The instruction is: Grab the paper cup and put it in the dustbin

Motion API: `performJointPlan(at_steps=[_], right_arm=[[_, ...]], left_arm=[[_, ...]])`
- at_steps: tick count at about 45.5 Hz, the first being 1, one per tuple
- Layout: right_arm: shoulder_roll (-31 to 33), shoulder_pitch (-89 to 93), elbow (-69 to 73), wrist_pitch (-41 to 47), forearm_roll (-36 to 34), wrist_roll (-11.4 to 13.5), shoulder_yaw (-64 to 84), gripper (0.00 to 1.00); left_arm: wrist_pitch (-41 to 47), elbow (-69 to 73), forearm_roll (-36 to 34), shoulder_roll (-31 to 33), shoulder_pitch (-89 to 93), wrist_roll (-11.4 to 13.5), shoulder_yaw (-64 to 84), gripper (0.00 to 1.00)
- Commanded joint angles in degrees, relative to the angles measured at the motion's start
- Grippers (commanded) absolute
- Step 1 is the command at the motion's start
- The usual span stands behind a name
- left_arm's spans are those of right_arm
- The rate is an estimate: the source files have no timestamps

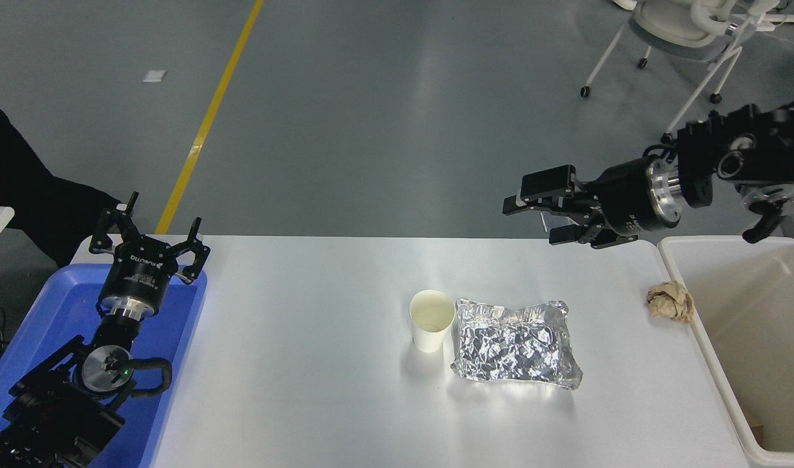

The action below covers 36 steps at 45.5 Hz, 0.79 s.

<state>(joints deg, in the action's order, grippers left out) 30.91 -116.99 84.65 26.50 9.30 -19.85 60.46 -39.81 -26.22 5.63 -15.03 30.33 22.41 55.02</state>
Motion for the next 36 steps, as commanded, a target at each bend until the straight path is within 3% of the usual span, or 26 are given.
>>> performJointPlan(at_steps=[1, 13, 20, 28, 36], right_arm=[[-0.15, -9.30, 7.73, 3.73, 0.20, -0.11, 6.51, 1.00], [-4.89, -14.31, 8.26, 9.62, -0.07, -0.10, 11.43, 1.00], [-5.78, -19.50, 8.34, 18.50, -0.94, -0.10, 12.41, 1.00], [-6.48, -22.58, 8.52, 18.50, -6.21, 0.07, 12.40, 1.00], [-16.05, -22.23, 7.38, 18.50, -8.59, 0.77, 15.56, 1.00]], left_arm=[[0.00, 0.03, 0.00, 0.00, -0.01, 0.00, 0.00, 1.00], [0.00, 0.03, 0.00, 0.00, -0.01, 0.00, 0.00, 1.00], [0.00, -0.06, 0.00, 0.00, -0.01, 0.00, 0.00, 1.00], [0.00, -0.06, 0.00, 0.00, -0.01, 0.00, 0.00, 1.00], [0.00, 0.03, 0.00, 0.00, -0.01, 0.00, 0.09, 1.00]])
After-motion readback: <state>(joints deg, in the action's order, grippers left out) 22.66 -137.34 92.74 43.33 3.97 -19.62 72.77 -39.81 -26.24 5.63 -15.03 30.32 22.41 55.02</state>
